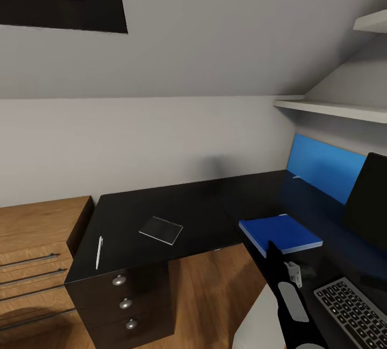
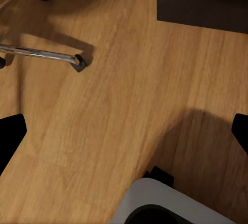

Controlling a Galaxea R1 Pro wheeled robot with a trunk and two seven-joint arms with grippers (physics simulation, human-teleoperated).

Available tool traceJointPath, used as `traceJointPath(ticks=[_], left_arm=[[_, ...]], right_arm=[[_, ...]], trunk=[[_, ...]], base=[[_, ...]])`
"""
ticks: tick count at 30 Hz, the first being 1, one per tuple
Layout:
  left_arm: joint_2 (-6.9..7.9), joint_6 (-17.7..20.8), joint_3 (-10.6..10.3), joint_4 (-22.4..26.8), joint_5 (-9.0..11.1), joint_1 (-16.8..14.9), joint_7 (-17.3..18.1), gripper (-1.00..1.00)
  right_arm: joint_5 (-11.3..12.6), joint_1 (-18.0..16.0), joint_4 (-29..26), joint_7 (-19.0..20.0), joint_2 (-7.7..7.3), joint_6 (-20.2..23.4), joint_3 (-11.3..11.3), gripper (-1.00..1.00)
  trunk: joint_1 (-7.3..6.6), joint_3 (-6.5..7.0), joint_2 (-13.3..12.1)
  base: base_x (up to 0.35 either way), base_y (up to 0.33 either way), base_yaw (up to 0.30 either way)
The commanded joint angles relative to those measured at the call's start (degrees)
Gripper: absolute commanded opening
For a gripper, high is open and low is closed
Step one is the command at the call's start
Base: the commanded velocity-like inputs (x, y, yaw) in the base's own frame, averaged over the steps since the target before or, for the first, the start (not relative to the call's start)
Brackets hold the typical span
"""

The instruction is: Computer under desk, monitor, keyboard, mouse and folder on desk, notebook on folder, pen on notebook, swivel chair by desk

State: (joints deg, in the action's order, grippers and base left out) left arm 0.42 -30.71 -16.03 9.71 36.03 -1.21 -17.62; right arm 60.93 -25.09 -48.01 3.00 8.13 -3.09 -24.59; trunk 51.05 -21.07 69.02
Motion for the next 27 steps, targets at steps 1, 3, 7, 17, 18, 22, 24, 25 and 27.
traceJointPath(ticks=[1, 3, 7, 17, 18, 22, 24, 25, 27], left_arm=[[0.02, 0.0, -0.5, 0.1, 0.1, 0.0, -0.5, 1.0], [0.02, 0.0, -0.5, 0.1, 0.1, 0.0, -0.5, 1.0], [0.02, 0.0, -0.5, 0.1, 0.1, 0.0, -0.5, 1.0], [0.02, -0.1, -0.5, 0.1, 0.0, 0.0, -0.5, 1.0], [0.02, -0.1, -0.5, 0.1, 0.0, 0.0, -0.5, 1.0], [0.01, 0.0, -0.5, 0.1, 0.0, 0.0, -0.5, 1.0], [0.0, 0.0, -0.5, 0.1, 0.0, 0.0, -0.5, 1.0], [0.01, 0.0, -0.5, 0.1, 0.0, 0.0, -0.5, 1.0], [-0.25, 0.0, -0.5, 0.0, 0.0, 0.0, -0.4, 1.0]], right_arm=[[0.6, 0.0, 0.0, 0.2, 0.05, -0.1, -0.1, -1.0], [0.6, 0.0, 0.0, 0.0, 0.03, -0.1, -0.1, -1.0], [0.6, 0.0, 0.0, -0.4, -0.03, -0.1, -0.1, -1.0], [0.6, 0.0, 0.0, -2.1, -0.1, -0.1, 0.2, -1.0], [0.6, 0.0, 0.0, -2.1, -0.17, -0.1, 0.2, -1.0], [0.6, 0.0, 0.0, -2.2, -0.28, -0.1, 0.2, -1.0], [0.6, 0.0, 0.0, -2.2, -0.29, -0.1, 0.2, -1.0], [0.6, 0.0, 0.0, -2.2, -0.3, -0.1, 0.2, -1.0], [0.6, 0.0, 0.0, -2.2, -0.33, 0.0, 0.2, 1.0]], trunk=[[0.0, -0.07, 0.0], [0.0, -0.07, 0.0], [0.0, -0.07, 0.0], [0.0, -0.07, 0.0], [0.0, -0.07, 0.0], [0.0, -0.07, 0.0], [0.0, -0.07, 0.0], [0.0, -0.07, 0.0], [0.0, -0.07, 0.0]], base=[[0.0, 0.0, 0.0], [0.0, 0.0, 0.0], [0.0, 0.0, 0.0], [0.055, 0.0, 0.0], [0.005, 0.0, 0.0], [0.001, 0.0, 0.0], [0.0, 0.0, 0.0], [0.0, 0.0, 0.0], [0.0, 0.0, 0.0]])
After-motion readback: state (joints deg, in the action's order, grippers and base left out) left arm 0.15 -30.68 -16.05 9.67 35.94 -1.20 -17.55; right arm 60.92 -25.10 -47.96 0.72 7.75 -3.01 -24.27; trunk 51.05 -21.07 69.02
